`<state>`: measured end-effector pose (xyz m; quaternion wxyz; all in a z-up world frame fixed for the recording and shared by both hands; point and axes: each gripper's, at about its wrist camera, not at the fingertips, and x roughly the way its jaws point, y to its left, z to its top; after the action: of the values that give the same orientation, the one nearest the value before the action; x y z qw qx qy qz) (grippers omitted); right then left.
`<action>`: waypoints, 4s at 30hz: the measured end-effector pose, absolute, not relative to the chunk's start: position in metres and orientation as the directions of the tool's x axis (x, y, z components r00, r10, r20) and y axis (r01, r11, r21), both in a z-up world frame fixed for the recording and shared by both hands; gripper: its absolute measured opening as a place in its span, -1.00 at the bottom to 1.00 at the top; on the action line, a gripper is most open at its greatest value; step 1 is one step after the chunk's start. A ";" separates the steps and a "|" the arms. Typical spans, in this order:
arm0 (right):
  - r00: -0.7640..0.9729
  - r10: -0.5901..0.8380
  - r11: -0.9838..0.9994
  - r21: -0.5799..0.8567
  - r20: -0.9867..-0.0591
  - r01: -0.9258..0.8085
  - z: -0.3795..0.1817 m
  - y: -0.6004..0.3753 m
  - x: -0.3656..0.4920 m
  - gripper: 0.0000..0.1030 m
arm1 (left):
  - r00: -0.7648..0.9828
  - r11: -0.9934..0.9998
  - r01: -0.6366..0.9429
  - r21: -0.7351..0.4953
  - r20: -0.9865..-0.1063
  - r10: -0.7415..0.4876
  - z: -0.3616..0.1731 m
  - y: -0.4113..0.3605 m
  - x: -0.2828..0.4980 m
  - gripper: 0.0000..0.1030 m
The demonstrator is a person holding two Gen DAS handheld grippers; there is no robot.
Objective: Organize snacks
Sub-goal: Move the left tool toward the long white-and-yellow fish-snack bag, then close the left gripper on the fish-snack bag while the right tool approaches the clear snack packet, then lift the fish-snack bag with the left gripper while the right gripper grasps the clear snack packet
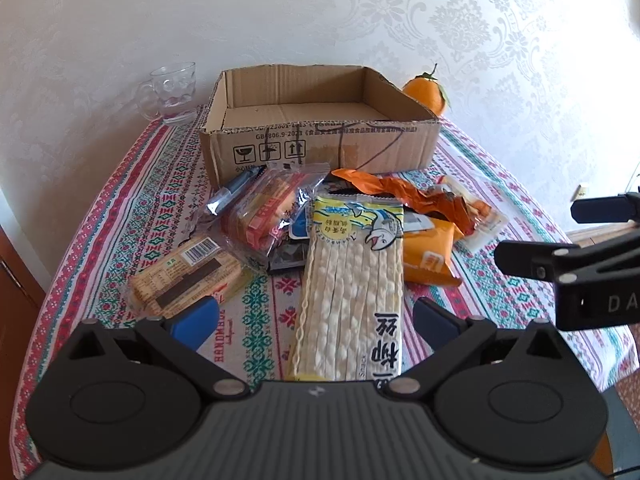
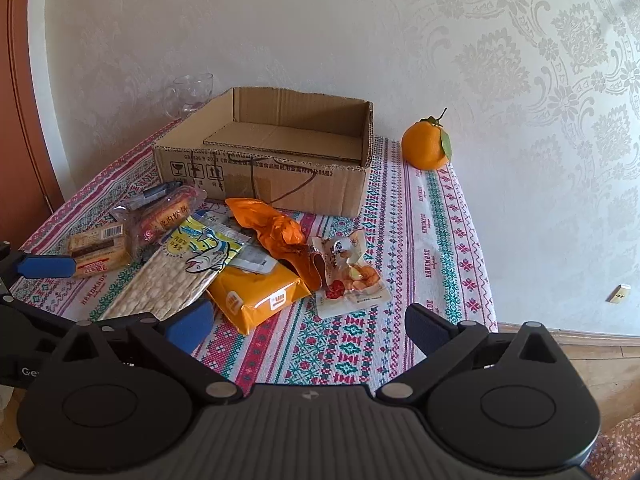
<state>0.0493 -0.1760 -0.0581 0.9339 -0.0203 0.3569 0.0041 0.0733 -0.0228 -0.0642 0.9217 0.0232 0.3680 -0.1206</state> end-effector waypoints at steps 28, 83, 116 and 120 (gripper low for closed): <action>0.701 0.047 0.988 -0.069 -0.712 -0.136 -0.121 -0.226 0.095 1.00 | 0.661 0.985 0.172 -0.030 -0.737 -0.138 -0.088 -0.053 0.098 0.26; 0.770 0.141 0.981 -0.016 -0.622 -0.192 -0.121 -0.260 0.064 0.53 | 0.697 0.927 0.372 0.038 -0.671 -0.252 -0.082 -0.045 0.095 0.87; 0.768 0.119 0.988 -0.006 -0.630 -0.157 -0.120 -0.252 0.085 0.02 | 0.607 0.902 0.425 -0.080 -0.713 -0.350 -0.086 -0.031 0.101 0.09; 0.767 0.115 0.988 -0.009 -0.632 -0.156 -0.117 -0.253 0.081 0.01 | 0.599 0.898 0.432 -0.085 -0.718 -0.356 -0.083 -0.027 0.099 0.08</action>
<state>0.0810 -0.2529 -0.1170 0.9393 -0.0306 0.3340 0.0720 0.0994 -0.0269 -0.0829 0.8927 0.0485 0.3900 -0.2205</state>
